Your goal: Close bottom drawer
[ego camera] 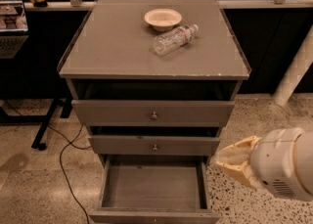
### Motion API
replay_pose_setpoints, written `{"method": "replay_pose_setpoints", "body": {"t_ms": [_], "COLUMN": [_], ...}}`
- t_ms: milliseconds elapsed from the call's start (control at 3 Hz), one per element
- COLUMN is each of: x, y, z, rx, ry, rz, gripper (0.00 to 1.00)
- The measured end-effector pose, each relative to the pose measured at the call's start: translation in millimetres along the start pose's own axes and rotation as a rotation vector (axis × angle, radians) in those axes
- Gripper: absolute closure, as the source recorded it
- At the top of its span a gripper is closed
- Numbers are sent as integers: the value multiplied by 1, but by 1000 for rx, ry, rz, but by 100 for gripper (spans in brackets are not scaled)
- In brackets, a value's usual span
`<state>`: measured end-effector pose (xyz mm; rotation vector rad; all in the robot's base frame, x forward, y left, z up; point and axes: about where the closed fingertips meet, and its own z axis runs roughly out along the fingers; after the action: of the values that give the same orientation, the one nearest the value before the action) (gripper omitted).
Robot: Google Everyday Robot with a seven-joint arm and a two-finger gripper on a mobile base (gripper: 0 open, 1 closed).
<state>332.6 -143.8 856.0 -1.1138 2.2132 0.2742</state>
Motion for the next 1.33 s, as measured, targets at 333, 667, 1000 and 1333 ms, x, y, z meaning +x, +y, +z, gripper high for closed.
{"method": "replay_pose_setpoints", "body": {"t_ms": [333,667,1000,1333], "x": [33,63,89,93], "y": [-8,-7,-4,0], "z": [56,106,149,159], "rx": [-27,-52,-94,-94], "ry": [-15,12,44,34], "rz": [79,131,180,184], "gripper": [100,100,100,100]}}
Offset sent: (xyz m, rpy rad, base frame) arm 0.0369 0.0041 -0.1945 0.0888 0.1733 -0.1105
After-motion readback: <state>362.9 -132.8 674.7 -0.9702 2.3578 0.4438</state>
